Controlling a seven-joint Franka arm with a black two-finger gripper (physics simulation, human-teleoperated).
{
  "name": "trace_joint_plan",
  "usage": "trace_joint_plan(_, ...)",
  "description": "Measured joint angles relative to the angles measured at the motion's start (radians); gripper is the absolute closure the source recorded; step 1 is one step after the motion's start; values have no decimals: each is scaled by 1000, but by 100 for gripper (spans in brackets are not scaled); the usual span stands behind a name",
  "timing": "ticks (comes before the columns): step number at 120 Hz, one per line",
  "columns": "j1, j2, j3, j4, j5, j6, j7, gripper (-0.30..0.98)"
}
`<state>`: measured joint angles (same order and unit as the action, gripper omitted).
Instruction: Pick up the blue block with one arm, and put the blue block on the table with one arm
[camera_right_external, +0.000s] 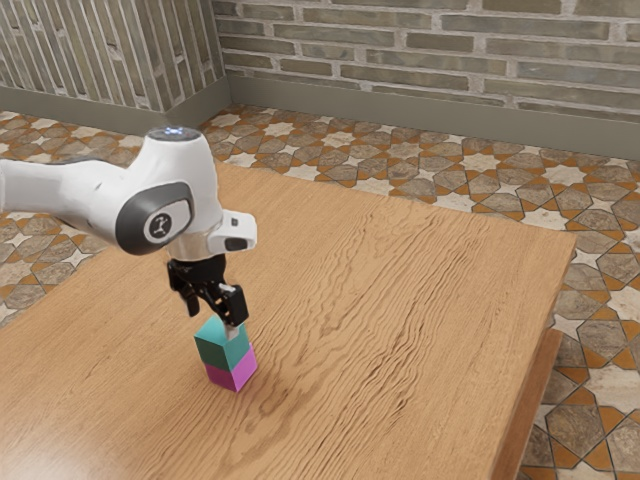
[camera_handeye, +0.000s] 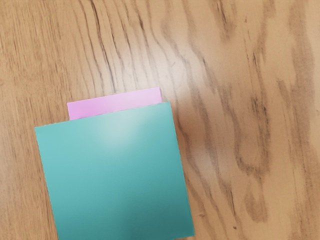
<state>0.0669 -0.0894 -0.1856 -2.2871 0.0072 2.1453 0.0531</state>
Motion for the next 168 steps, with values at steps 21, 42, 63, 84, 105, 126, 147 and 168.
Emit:
trace_joint_plan(21, 12, 41, 1, 29, -1, 18, 13, 0)
trace_joint_plan(42, 37, 45, 1, 22, -5, 31, 23, 0)
trace_joint_plan(63, 43, 49, -3, 14, -8, 51, 31, 0)
trace_joint_plan(84, 28, 47, -4, 2, -14, 64, 36, 0)
trace_joint_plan(105, 31, 39, -5, -21, -22, 71, 40, 0)
trace_joint_plan(126, 35, 59, -6, -23, -25, 76, 43, 0)
trace_joint_plan(147, 32, 88, -4, -7, -20, 77, 46, 0)
trace_joint_plan(168, 29, 117, -2, 2, -15, 77, 47, 0)
